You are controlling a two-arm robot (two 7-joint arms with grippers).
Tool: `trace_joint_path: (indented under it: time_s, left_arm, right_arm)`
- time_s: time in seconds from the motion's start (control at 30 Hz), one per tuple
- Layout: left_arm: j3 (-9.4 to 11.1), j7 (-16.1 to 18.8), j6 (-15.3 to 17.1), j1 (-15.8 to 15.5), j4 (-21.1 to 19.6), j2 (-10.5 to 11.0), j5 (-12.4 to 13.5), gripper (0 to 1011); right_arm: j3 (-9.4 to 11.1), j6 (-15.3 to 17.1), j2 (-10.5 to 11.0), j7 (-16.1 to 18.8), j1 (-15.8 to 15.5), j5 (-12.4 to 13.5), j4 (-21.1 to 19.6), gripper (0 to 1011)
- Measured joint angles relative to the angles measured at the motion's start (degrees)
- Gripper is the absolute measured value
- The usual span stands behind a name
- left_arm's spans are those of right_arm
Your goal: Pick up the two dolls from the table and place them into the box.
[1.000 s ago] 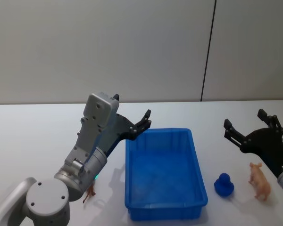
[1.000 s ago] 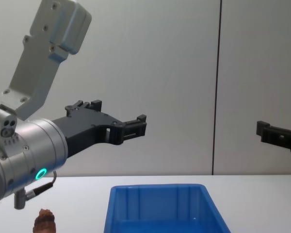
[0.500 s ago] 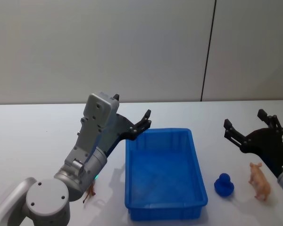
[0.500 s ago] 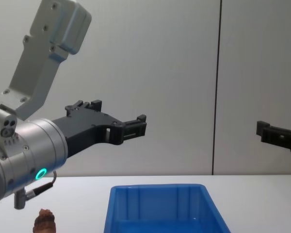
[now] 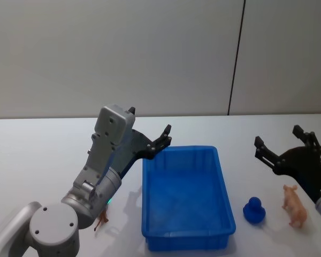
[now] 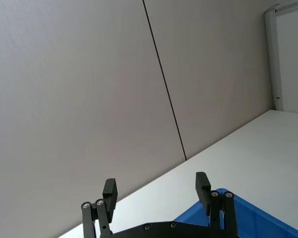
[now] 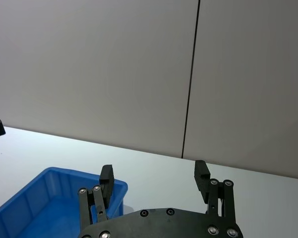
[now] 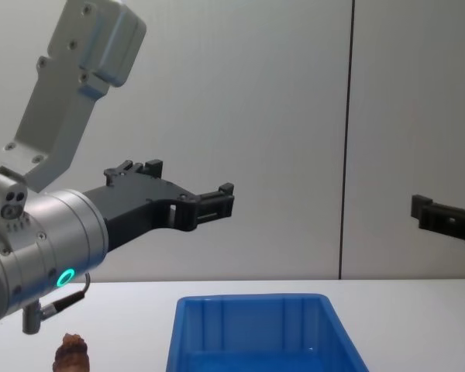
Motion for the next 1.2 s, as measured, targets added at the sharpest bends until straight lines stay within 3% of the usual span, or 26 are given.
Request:
trace_joint_path:
  time_s: [0.33, 0.57, 0.87, 1.2]
  left_arm:
    - [0.0, 0.0, 0.0, 0.0, 0.0, 0.0, 0.0, 1001]
    - [0.0, 0.0, 0.0, 0.0, 0.0, 0.0, 0.0, 1001]
    - [0.0, 0.0, 0.0, 0.0, 0.0, 0.0, 0.0, 1001]
    - [0.0, 0.0, 0.0, 0.0, 0.0, 0.0, 0.0, 1001]
  right_arm:
    - [0.9, 1.0, 1.9, -4.2, -4.0, 0.0, -2.6, 1001]
    - [1.9, 3.5, 3.6, -8.7, -7.6, 0.6, -4.9, 1001]
    - [3.1, 10.4, 4.8, -12.9, -9.8, 1.1, -6.1, 1001]
    - [3.3, 17.9, 3.9, -13.0, -7.7, 0.8, -3.4, 1001]
